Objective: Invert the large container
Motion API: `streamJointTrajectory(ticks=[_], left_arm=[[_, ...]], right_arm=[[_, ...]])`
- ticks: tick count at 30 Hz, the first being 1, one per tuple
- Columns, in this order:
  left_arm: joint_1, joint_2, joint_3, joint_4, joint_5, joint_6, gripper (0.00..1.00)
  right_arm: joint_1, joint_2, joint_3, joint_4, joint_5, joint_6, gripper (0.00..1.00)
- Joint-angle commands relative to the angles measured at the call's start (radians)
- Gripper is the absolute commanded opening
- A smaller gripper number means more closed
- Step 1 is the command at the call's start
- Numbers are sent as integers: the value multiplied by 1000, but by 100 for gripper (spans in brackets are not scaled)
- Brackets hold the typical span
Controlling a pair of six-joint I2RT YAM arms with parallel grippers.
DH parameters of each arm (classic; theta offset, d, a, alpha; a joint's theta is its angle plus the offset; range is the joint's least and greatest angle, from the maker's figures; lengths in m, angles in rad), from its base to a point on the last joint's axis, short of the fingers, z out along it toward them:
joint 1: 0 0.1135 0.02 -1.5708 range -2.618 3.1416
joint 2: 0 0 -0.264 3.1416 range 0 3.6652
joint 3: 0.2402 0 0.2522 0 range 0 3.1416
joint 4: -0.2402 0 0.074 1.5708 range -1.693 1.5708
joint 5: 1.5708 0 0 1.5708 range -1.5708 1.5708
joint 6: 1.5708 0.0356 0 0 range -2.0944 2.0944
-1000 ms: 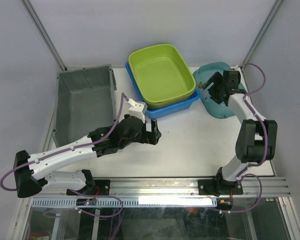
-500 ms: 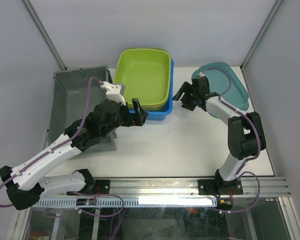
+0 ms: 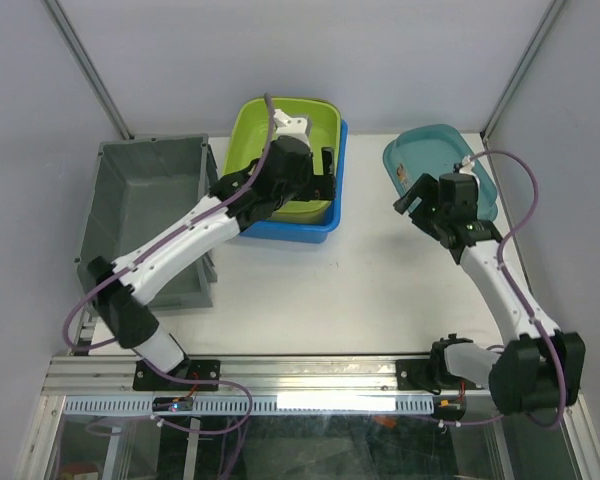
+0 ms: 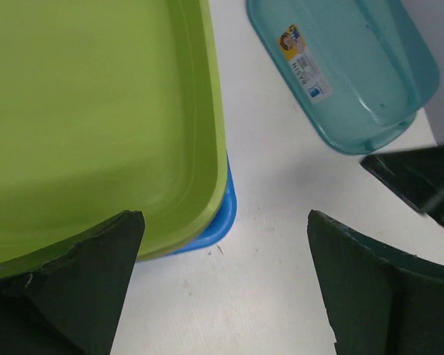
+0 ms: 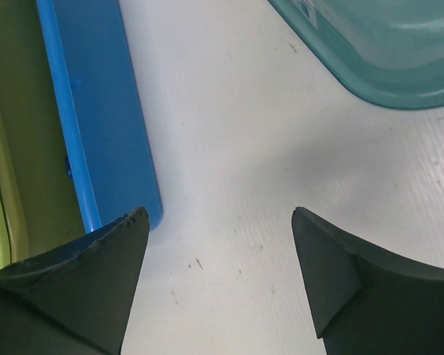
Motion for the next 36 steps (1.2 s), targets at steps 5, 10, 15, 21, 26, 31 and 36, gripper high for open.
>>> streamJointTrajectory(ticks=[5,10,15,21,26,31,36], left_arm=[[48,280,271,-48,-37,91,93],[91,368,339,-37,13,105,78],[97,415,372,-38,22,127,64],[100,449,372,-34,64,110,65],[99,452,373,-10,85,114,65],[98,469,378,-2,120,118,61],[98,478,379,-2,125,118,49]], right_arm=[[11,-309,-170,-81,63,-22,82],[10,-393,-197,-138,114,-43,81],[10,-396,-196,-157,114,-56,81],[10,-366,-195,-163,93,-55,81],[10,-370,-203,-164,91,-52,81],[11,-375,-207,-166,94,-52,81],[9,-376,-210,-170,89,-47,81]])
